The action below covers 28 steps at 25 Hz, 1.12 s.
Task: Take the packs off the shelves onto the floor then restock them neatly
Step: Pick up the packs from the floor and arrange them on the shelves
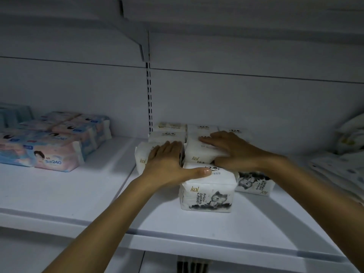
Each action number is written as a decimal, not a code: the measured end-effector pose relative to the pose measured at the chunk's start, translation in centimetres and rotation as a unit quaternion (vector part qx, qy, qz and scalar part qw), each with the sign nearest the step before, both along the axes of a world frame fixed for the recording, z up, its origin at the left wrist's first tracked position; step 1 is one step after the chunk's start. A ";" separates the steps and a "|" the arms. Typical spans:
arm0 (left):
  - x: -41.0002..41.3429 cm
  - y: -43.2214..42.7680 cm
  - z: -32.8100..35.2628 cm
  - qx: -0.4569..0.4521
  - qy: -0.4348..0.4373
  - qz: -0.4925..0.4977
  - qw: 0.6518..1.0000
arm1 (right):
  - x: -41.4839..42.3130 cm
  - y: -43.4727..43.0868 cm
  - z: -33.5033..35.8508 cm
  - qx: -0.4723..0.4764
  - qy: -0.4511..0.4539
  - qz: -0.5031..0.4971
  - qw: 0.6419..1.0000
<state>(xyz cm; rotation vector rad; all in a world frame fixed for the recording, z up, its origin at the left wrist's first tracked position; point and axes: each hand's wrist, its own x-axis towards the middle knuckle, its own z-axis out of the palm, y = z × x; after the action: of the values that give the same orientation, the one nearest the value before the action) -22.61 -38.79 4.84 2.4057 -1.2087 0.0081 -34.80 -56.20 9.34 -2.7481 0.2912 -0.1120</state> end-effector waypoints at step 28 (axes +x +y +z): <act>-7.2 -7.3 2.5 0.024 0.011 -0.133 0.991 | -8.4 -6.6 -3.7 0.076 -0.134 -0.084 0.984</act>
<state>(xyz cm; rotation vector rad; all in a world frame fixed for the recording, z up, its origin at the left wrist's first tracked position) -29.77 -46.06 7.31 2.2585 -1.5247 -0.1314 -43.17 -62.82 5.64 -2.5154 0.4365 -0.4802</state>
